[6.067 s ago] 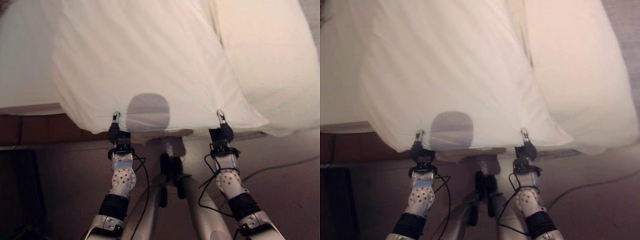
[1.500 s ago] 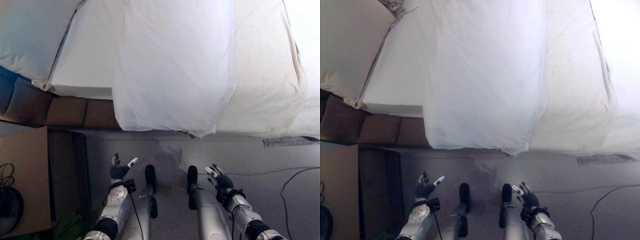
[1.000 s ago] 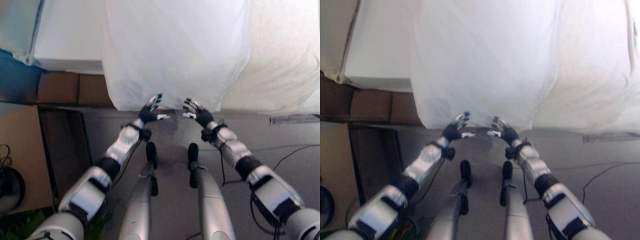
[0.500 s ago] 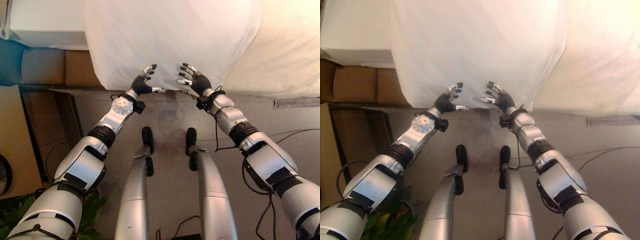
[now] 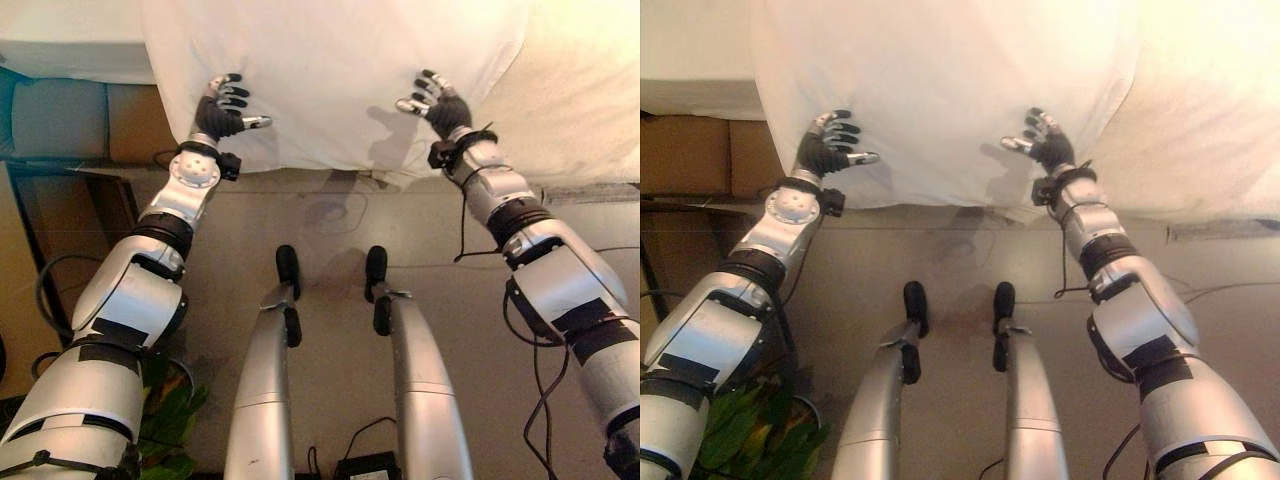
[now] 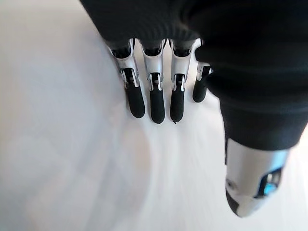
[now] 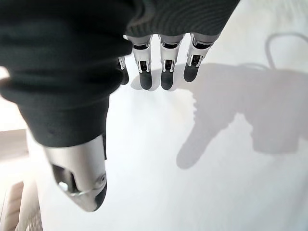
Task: Make the bed
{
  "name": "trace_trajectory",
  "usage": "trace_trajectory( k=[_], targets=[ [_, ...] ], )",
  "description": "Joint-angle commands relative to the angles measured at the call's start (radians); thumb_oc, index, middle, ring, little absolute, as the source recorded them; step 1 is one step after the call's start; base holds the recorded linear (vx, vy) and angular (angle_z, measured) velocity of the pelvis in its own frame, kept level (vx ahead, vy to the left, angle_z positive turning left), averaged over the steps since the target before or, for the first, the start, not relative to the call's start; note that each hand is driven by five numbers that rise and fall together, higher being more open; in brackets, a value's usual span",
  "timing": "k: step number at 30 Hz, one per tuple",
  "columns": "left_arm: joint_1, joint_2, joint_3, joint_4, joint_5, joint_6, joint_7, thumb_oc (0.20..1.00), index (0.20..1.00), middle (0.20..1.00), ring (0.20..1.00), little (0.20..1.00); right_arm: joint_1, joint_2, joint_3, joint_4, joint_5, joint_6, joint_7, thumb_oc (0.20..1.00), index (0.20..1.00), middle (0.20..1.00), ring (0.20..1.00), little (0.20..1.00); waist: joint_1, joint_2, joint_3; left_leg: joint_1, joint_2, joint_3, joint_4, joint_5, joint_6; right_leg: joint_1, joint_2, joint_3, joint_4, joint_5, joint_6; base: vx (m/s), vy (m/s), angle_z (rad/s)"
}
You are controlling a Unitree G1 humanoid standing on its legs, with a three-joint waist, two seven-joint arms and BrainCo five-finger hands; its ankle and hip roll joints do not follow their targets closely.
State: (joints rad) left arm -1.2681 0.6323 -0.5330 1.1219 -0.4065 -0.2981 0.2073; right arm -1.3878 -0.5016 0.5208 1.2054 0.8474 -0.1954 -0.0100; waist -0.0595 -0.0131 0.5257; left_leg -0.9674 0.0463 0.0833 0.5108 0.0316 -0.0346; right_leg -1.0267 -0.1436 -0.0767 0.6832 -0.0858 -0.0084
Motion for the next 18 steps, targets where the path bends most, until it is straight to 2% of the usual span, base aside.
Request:
trace_trajectory(
  k=[1, 4, 6, 11, 14, 16, 18],
  targets=[
    [-0.034, 0.060, 0.101, 0.054, 0.000, -0.013, 0.114, 1.000, 1.000, 1.000, 1.000, 1.000, -0.006, -0.084, -0.077, 0.061, 0.019, -0.061, -0.090, 1.000, 1.000, 1.000, 1.000, 1.000, 0.028, 0.014, -0.046, 0.055, -0.022, 0.056, 0.031, -0.095, -0.022, 0.081, -0.004, 0.008, -0.169, 0.064, 0.119, 0.00, 0.000, 0.00],
    [-0.034, 0.071, 0.109, 0.070, -0.005, -0.002, 0.125, 1.000, 1.000, 1.000, 1.000, 1.000, -0.005, -0.111, -0.092, 0.089, 0.020, -0.050, -0.106, 1.000, 1.000, 1.000, 1.000, 1.000, 0.031, 0.018, -0.040, 0.068, -0.024, 0.055, 0.002, -0.082, -0.024, 0.097, -0.007, 0.003, -0.194, 0.073, 0.122, 0.00, 0.000, 0.00],
    [-0.019, 0.078, 0.140, 0.088, -0.018, 0.010, 0.151, 1.000, 1.000, 1.000, 1.000, 1.000, 0.018, -0.145, -0.131, 0.113, 0.038, -0.044, -0.130, 1.000, 1.000, 1.000, 1.000, 1.000, 0.032, 0.024, -0.033, 0.090, -0.029, 0.052, -0.043, -0.065, -0.029, 0.118, -0.009, -0.004, -0.227, 0.083, 0.126, 0.01, -0.012, 0.02],
    [0.047, 0.075, 0.205, 0.099, -0.043, 0.020, 0.168, 1.000, 1.000, 1.000, 1.000, 1.000, 0.086, -0.166, -0.169, 0.118, 0.042, -0.029, -0.136, 1.000, 1.000, 1.000, 1.000, 1.000, 0.034, 0.027, -0.023, 0.137, -0.041, 0.045, -0.099, -0.043, -0.030, 0.167, -0.008, -0.007, -0.274, 0.100, 0.129, 0.02, -0.028, 0.04],
    [0.155, 0.023, 0.279, 0.101, -0.081, 0.026, 0.149, 1.000, 1.000, 1.000, 1.000, 1.000, 0.200, -0.131, -0.217, 0.121, 0.030, -0.010, -0.126, 1.000, 1.000, 1.000, 1.000, 1.000, 0.040, 0.029, -0.022, 0.208, -0.047, 0.037, -0.175, -0.014, -0.035, 0.236, -0.006, -0.016, -0.336, 0.117, 0.134, 0.03, -0.028, 0.03],
    [0.193, 0.009, 0.289, 0.093, -0.090, 0.024, 0.137, 1.000, 1.000, 1.000, 1.000, 1.000, 0.244, -0.113, -0.230, 0.110, 0.029, -0.010, -0.123, 1.000, 1.000, 1.000, 1.000, 1.000, 0.040, 0.030, -0.024, 0.242, -0.052, 0.036, -0.199, -0.007, -0.034, 0.269, -0.005, -0.018, -0.360, 0.124, 0.134, 0.05, -0.038, 0.08],
    [0.325, -0.058, 0.322, 0.072, -0.104, 0.012, 0.075, 1.000, 1.000, 1.000, 1.000, 1.000, 0.387, -0.056, -0.275, 0.102, 0.010, -0.008, -0.085, 1.000, 1.000, 1.000, 1.000, 1.000, 0.047, 0.028, -0.042, 0.333, -0.061, 0.019, -0.263, 0.010, -0.032, 0.365, -0.001, -0.023, -0.419, 0.136, 0.135, 0.07, -0.039, 0.04]
  ],
)
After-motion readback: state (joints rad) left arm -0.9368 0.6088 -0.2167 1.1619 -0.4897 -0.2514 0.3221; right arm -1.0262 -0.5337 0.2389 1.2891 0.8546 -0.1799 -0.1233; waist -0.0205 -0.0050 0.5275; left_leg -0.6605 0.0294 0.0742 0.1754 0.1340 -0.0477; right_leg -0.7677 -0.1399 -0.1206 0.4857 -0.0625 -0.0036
